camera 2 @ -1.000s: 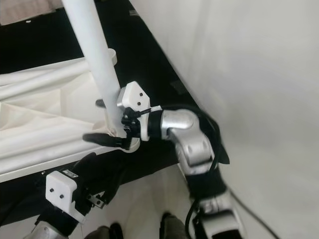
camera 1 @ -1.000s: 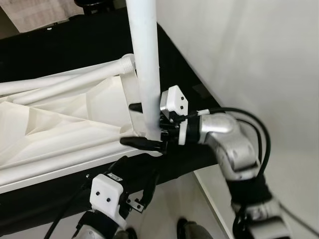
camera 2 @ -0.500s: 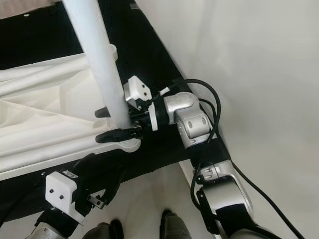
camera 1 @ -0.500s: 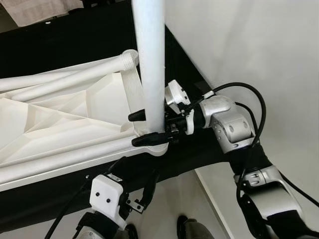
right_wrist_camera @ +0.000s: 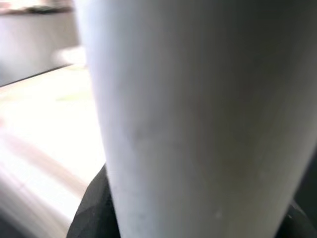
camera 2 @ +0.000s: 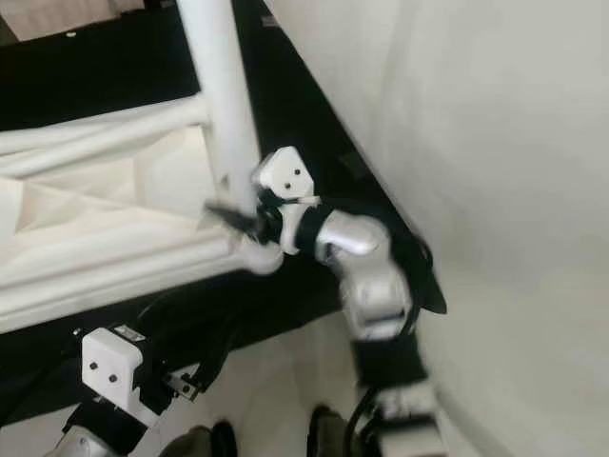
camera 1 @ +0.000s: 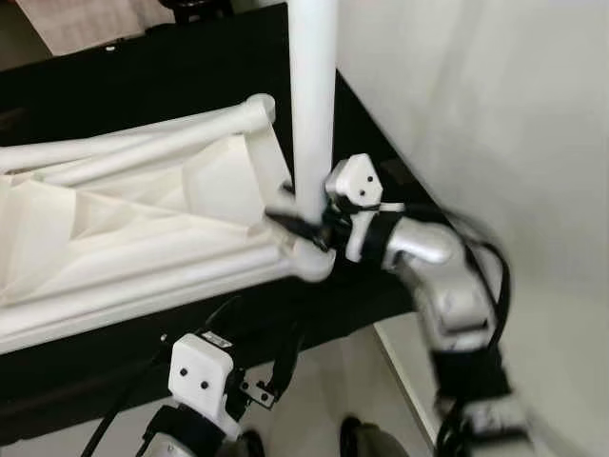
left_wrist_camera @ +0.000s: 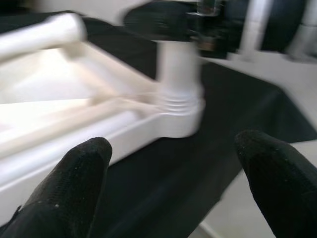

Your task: Building children table

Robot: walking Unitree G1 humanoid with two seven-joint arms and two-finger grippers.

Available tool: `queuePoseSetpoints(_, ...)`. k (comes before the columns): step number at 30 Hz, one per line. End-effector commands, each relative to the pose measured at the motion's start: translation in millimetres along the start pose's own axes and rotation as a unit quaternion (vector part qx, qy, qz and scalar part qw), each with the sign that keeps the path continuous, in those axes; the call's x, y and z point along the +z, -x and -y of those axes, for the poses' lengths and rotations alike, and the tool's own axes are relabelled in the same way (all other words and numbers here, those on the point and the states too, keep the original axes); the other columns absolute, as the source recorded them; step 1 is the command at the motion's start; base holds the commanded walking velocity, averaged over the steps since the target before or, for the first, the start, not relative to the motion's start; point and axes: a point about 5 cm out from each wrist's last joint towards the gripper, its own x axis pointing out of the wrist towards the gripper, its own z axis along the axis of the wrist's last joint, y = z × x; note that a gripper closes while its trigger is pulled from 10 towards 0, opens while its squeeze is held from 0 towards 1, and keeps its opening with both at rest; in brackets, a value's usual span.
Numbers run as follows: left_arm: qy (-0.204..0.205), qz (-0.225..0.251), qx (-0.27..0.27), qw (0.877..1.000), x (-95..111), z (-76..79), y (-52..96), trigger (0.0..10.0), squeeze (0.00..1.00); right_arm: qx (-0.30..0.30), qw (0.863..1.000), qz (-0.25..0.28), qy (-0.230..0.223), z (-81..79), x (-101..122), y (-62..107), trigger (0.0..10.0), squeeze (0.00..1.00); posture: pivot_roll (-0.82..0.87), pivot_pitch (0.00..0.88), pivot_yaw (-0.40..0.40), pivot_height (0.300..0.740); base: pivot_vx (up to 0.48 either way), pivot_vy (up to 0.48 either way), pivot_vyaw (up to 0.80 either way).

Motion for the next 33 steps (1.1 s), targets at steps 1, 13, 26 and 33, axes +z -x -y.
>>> queuePoseSetpoints(1,0.004,-0.016,-0.004,1.0,-5.3,-2.5,1.3,10.0,0.0,-0.037,0.989,-0.141,-0.039,-10.0,-48.0,5.2,0.0,0.0,0.01,0.3,0.039,0.74,0.0,0.0,0.0)
queuePoseSetpoints(13,-0.003,-0.012,0.011,1.0,-5.6,-3.9,-0.2,10.0,0.0,0.072,0.997,0.004,-0.013,-1.8,-4.1,-29.0,10.0,1.0,0.02,0.291,0.022,0.74,0.0,0.0,0.0)
queuePoseSetpoints(26,0.001,-0.012,0.005,1.0,-5.7,-1.6,-0.5,10.0,0.0,0.455,0.887,0.028,0.077,9.5,28.2,-20.6,10.0,0.0,0.01,0.294,0.021,0.74,0.0,0.0,0.0)
queuePoseSetpoints(33,0.002,-0.013,0.005,1.0,-5.9,-0.4,0.3,10.0,0.0,0.526,0.846,0.009,0.091,17.8,28.5,-26.1,10.0,0.0,0.01,0.291,0.024,0.74,0.0,0.0,0.0)
